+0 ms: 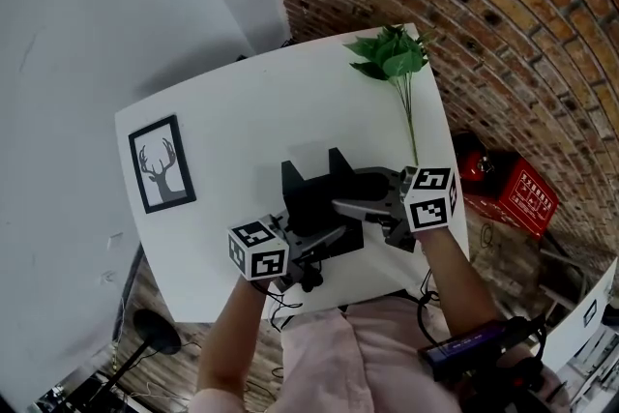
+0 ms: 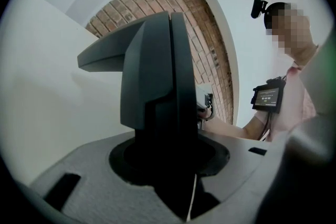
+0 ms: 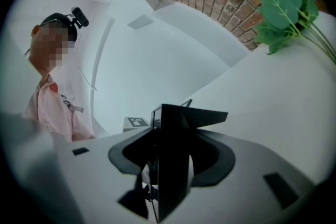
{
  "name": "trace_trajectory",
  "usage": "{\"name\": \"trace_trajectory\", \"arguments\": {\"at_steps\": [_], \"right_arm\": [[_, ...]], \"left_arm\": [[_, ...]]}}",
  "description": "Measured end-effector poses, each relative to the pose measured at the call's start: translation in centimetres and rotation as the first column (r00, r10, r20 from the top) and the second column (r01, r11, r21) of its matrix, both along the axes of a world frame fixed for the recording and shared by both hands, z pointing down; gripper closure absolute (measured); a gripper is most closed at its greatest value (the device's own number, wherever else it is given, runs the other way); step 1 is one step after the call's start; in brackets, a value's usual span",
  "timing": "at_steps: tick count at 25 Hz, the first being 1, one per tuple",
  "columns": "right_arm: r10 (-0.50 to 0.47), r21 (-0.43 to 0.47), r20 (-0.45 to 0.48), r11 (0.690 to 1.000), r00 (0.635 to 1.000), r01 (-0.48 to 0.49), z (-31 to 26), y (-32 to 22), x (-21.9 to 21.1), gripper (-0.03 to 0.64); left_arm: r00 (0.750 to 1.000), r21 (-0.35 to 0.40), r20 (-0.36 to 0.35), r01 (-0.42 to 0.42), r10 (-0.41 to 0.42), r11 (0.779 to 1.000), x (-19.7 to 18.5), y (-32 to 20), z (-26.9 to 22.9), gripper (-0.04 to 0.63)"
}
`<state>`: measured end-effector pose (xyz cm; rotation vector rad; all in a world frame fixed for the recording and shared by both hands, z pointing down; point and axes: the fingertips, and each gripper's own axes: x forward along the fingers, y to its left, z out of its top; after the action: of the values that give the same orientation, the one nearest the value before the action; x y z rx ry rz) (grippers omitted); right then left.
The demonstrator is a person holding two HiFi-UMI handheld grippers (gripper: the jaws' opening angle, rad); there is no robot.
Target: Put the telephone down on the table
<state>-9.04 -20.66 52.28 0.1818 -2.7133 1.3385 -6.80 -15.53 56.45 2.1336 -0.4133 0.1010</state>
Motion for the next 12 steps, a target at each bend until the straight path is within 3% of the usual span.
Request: {"name": "trace_trajectory", "arguments": {"at_steps": [12], "right_arm": [[0.017, -0.117, 0.013, 0.993, 1.0, -0.015, 2.5, -0.6, 0.5, 0.405]], "left_arm": [[1.0, -0.161, 0.005, 0.01, -0.009, 0.987, 0.5, -0.1, 1.8, 0.423]]}}
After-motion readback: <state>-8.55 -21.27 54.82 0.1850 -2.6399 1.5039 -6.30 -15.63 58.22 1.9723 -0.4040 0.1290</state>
